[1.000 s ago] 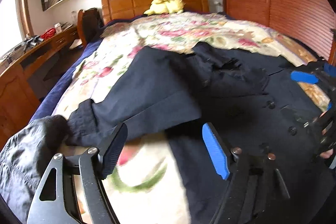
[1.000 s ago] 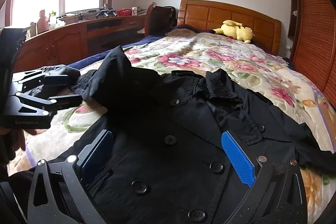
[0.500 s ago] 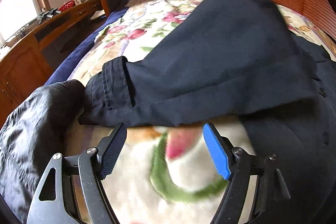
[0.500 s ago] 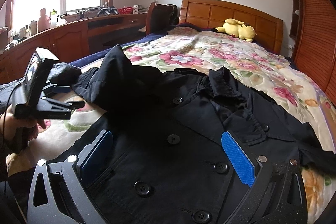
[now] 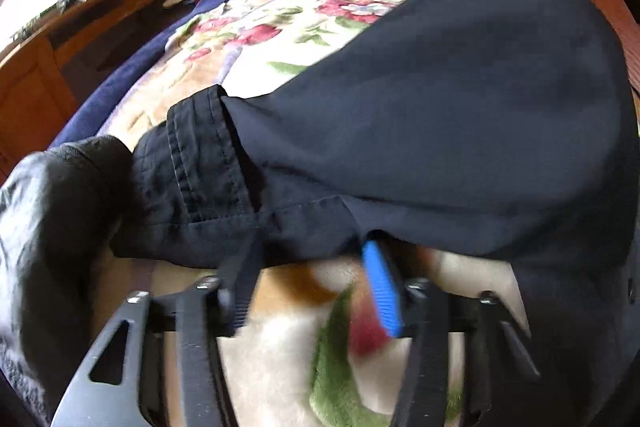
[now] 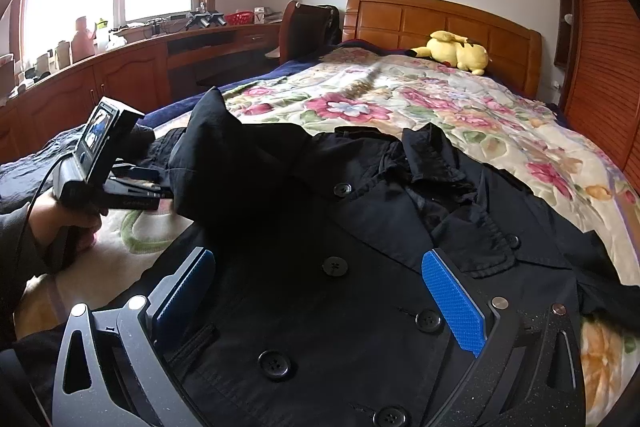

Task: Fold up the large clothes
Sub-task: 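Lift the gripped sleeve with the left tool and lay it across the coat front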

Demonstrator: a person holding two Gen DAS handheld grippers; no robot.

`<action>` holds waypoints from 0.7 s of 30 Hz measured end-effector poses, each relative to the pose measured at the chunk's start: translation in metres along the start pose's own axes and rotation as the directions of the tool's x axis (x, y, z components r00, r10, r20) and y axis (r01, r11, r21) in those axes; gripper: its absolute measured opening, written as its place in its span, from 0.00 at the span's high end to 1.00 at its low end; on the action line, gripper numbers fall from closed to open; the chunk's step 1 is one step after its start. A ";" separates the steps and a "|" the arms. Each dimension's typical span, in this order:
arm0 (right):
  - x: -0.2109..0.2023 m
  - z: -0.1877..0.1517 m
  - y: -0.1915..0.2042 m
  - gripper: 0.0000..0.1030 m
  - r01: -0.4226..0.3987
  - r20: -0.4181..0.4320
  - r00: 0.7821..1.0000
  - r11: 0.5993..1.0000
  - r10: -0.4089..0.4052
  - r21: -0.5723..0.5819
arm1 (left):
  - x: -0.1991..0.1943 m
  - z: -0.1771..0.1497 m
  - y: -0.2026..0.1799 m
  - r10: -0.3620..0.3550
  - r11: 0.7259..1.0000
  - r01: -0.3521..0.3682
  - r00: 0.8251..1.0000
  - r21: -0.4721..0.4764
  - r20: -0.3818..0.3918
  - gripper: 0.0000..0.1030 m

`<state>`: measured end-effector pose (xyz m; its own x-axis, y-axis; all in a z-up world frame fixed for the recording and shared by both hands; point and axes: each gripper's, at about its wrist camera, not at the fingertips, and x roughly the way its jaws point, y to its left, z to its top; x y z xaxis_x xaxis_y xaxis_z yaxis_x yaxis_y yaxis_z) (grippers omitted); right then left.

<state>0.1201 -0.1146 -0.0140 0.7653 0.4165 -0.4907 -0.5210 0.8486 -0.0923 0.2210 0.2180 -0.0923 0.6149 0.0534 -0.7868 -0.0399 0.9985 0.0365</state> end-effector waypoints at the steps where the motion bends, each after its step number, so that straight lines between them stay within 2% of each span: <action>1: 0.000 0.000 0.000 0.00 -0.001 0.000 1.000 1.000 0.001 0.001 | 0.001 0.001 0.000 -0.002 1.000 0.002 1.000 -0.002 -0.005 0.65; 3: -0.001 0.000 -0.001 0.00 -0.001 0.001 1.000 1.000 0.001 0.005 | 0.002 0.004 -0.003 0.021 1.000 -0.021 1.000 0.005 -0.015 0.83; 5: -0.001 -0.001 -0.001 0.00 -0.001 0.003 1.000 1.000 0.001 0.007 | 0.002 0.006 -0.006 0.062 0.998 -0.062 0.998 0.016 -0.023 0.94; 6: -0.002 -0.001 -0.001 0.00 -0.001 0.003 1.000 1.000 0.001 0.008 | 0.001 0.006 -0.007 0.065 0.998 -0.064 0.998 0.017 -0.021 0.96; 10: -0.003 -0.001 -0.001 0.00 -0.002 0.007 1.000 1.000 0.002 0.008 | -0.018 0.007 -0.013 0.093 0.996 -0.094 0.995 0.011 0.046 0.99; 14: -0.006 0.000 -0.001 0.00 -0.004 0.016 1.000 1.000 0.004 0.016 | -0.048 0.012 -0.027 0.085 0.996 -0.089 0.988 0.028 0.129 0.99; 18: -0.009 0.000 -0.002 0.00 -0.005 0.022 1.000 1.000 0.005 0.019 | -0.082 0.019 -0.044 0.024 0.999 -0.029 0.977 0.021 0.213 0.99; 21: -0.014 -0.001 -0.005 0.00 0.003 0.029 1.000 1.000 -0.003 0.023 | -0.096 0.023 -0.065 -0.026 0.999 0.016 0.969 0.045 0.246 0.99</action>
<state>0.1117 -0.1249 -0.0077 0.7778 0.4229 -0.4650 -0.5100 0.8570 -0.0735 0.1822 0.1480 -0.0047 0.7909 0.0277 -0.6114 0.0054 0.9986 0.0523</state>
